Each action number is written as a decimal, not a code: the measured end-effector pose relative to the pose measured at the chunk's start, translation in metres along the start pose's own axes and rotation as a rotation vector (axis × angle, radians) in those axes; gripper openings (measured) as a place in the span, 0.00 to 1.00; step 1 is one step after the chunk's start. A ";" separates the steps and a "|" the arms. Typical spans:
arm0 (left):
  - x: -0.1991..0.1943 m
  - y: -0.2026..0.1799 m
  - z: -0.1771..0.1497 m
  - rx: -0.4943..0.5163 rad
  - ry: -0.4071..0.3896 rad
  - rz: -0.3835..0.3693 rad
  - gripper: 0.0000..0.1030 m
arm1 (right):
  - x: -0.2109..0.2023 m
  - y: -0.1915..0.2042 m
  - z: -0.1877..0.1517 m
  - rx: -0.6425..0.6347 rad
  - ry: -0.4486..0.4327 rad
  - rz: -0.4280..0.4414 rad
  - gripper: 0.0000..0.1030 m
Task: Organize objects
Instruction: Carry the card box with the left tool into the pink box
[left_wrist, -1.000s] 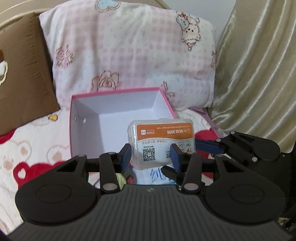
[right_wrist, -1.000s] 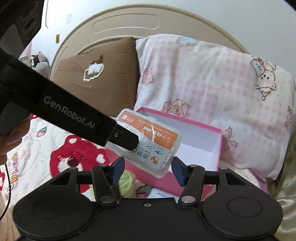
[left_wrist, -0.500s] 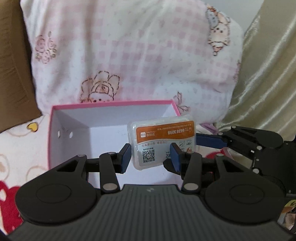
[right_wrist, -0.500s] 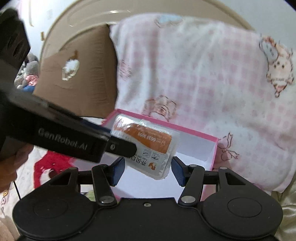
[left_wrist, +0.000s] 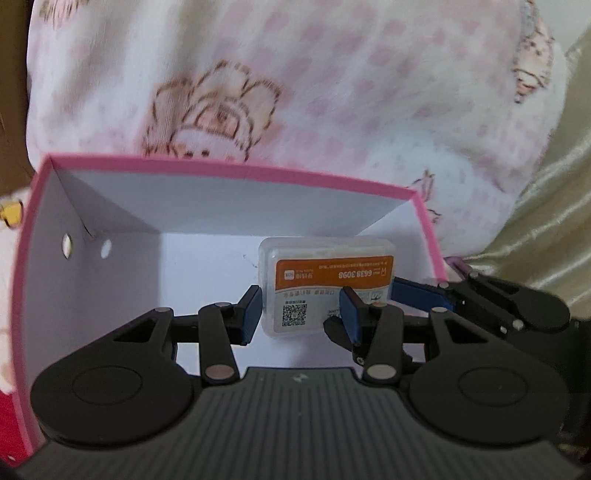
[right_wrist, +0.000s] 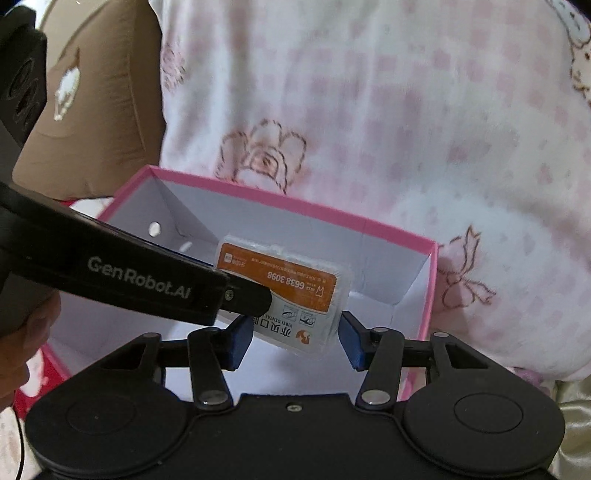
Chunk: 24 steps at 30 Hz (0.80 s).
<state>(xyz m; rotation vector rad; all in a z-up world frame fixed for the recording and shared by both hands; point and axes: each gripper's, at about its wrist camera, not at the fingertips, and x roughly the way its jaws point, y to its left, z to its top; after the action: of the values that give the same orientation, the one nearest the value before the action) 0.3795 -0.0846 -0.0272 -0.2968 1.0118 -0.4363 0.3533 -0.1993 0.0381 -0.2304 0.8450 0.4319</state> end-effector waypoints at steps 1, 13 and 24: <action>0.005 0.004 0.000 -0.034 0.006 -0.006 0.43 | 0.003 0.001 -0.001 -0.001 0.004 -0.009 0.55; 0.022 0.015 0.004 -0.096 0.021 -0.002 0.42 | 0.025 0.008 0.002 -0.058 0.047 -0.087 0.54; 0.041 0.033 0.020 -0.187 0.113 0.056 0.36 | 0.050 0.007 0.005 0.003 0.097 -0.062 0.46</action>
<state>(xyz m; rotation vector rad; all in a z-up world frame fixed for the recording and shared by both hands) 0.4230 -0.0747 -0.0622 -0.4135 1.1712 -0.3103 0.3826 -0.1775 0.0031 -0.2753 0.9309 0.3635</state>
